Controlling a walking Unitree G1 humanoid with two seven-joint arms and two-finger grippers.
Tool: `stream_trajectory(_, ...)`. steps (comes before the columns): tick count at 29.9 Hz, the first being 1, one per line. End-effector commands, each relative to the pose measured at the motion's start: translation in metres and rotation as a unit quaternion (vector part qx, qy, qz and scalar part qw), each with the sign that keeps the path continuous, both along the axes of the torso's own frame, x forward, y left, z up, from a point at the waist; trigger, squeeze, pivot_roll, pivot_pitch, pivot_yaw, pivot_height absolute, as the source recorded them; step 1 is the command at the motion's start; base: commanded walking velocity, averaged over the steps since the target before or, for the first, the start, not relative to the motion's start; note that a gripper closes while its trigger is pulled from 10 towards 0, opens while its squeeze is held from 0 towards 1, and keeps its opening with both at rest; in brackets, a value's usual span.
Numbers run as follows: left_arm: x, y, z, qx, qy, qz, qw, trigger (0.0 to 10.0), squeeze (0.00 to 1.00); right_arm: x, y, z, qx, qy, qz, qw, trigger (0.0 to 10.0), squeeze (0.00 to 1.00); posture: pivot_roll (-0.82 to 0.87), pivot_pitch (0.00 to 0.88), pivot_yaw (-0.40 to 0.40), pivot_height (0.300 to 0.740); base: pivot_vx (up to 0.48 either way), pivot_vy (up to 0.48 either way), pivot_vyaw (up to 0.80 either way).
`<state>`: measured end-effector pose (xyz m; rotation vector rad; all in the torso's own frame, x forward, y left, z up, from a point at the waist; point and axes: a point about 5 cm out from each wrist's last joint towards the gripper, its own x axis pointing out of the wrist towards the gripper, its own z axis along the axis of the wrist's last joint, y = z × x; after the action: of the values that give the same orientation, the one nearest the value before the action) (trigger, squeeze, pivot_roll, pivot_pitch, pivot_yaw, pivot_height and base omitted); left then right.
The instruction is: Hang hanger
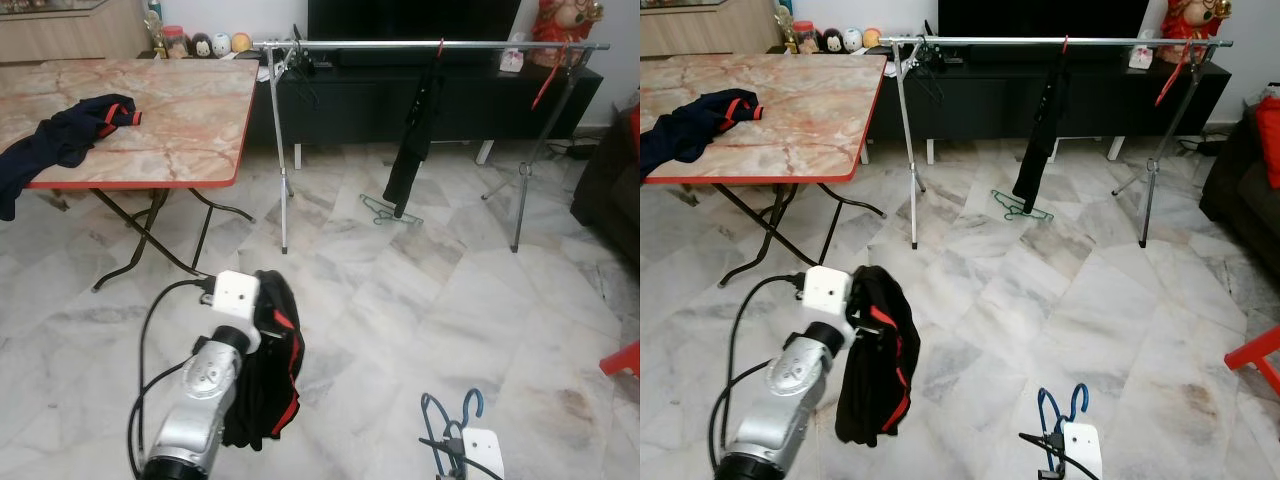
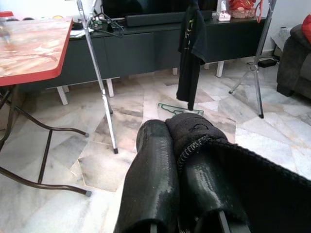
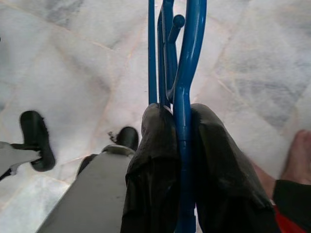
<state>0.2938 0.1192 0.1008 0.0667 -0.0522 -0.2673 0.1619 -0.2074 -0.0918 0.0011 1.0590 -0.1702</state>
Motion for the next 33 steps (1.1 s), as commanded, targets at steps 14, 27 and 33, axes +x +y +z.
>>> stream_trajectory(14,0.0034,-0.0001,0.0103,0.008,-0.018,-0.006,1.000,10.0,0.00,0.0077,0.0020,0.0029,0.005,-0.013,-0.004,1.000,10.0,0.00,-0.01,0.000,-0.037,0.740,0.000,0.347,0.00)
stream_trajectory(27,0.0034,0.0003,0.0097,0.010,-0.018,-0.006,1.000,10.0,0.00,0.0063,0.0050,0.0018,0.007,-0.008,0.006,1.000,10.0,0.00,-0.01,0.000,-0.039,0.740,0.000,0.345,0.00)
stream_trajectory(33,0.0034,0.0034,0.0091,0.008,-0.016,-0.002,1.000,10.0,0.00,0.0062,0.0045,0.0018,0.007,-0.007,0.009,1.000,10.0,0.00,-0.01,0.000,-0.039,0.740,0.000,0.323,0.00)
